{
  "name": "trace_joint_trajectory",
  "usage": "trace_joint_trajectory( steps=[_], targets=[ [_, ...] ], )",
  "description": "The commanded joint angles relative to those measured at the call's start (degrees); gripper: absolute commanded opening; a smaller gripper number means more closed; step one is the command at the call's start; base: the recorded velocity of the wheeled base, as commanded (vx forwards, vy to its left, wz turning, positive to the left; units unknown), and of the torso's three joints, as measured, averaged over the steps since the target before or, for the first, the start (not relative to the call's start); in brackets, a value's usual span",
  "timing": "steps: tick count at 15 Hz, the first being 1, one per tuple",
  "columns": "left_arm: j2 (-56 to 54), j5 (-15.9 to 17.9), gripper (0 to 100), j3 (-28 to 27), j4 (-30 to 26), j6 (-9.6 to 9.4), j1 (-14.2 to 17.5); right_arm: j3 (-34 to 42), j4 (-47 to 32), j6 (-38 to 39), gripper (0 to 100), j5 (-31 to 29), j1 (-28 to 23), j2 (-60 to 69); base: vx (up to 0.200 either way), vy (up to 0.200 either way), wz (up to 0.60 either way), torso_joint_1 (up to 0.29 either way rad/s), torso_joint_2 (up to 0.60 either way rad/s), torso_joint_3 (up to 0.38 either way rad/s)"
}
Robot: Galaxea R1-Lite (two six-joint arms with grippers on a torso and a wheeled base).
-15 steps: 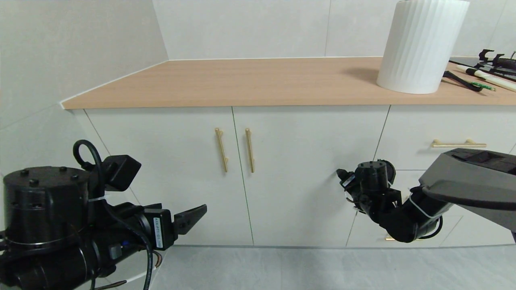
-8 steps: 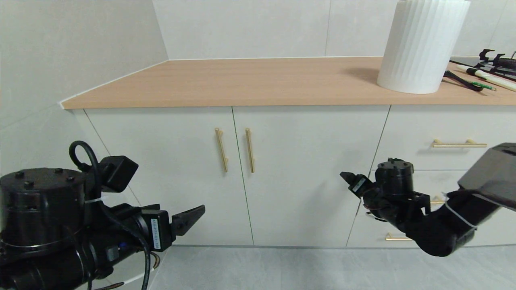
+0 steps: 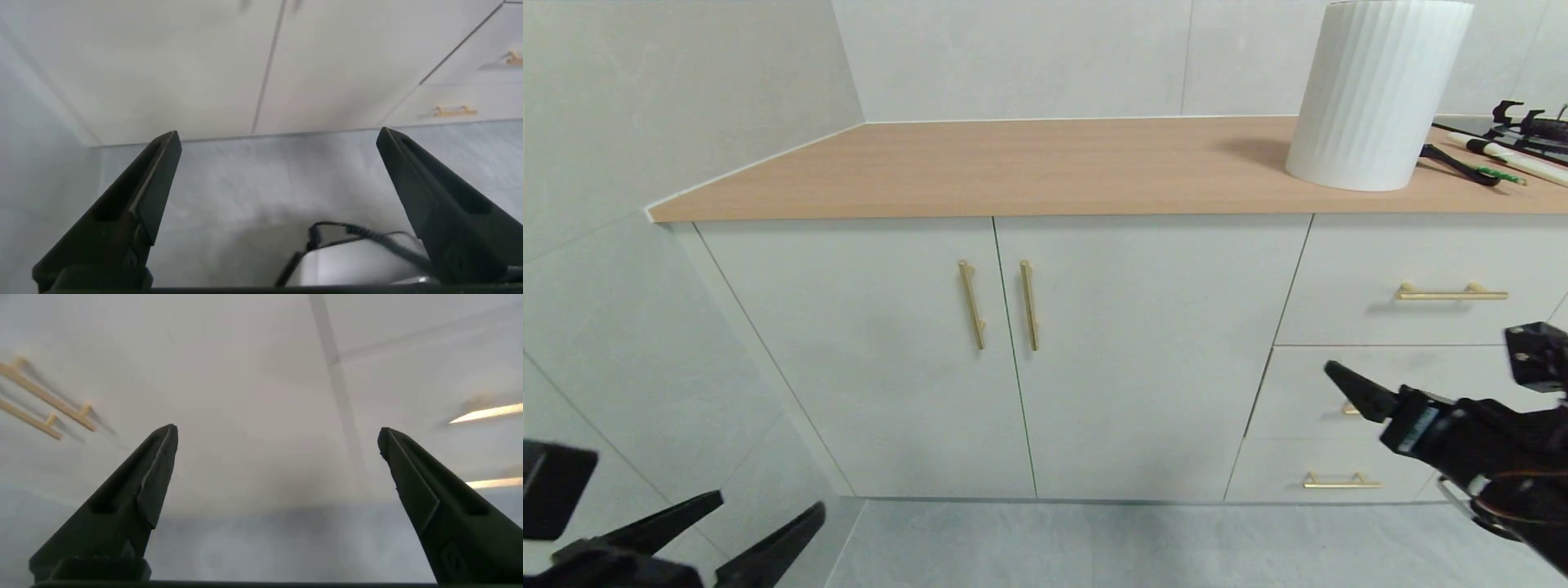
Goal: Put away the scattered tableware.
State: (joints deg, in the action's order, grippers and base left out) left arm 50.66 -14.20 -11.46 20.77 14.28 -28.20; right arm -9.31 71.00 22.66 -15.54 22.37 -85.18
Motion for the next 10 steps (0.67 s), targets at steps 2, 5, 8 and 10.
trace_joint_trajectory(
  steps=[2,5,8,10],
  targets=[
    [-26.93,-0.3,100,6.27,-12.77,-6.19,7.81,9.31,-11.67,-11.94,100,-3.97,-4.26,39.21,0.0,0.0,0.0,0.0,0.0,0.0],
    [-38.62,-0.04,100,4.16,-23.94,-9.18,14.22,7.56,-44.37,-18.09,100,-3.53,-6.02,67.25,0.0,0.0,0.0,0.0,0.0,0.0],
    [-45.3,-0.56,100,4.96,-27.8,-10.5,19.58,5.89,-60.54,-21.34,100,-4.06,-11.38,79.46,0.0,0.0,0.0,0.0,0.0,0.0],
    [-45.13,-3.64,100,4.87,-27.63,-10.67,21.25,7.47,-59.84,-24.07,100,-5.11,-14.64,79.46,0.0,0.0,0.0,0.0,0.0,0.0]
  ],
)
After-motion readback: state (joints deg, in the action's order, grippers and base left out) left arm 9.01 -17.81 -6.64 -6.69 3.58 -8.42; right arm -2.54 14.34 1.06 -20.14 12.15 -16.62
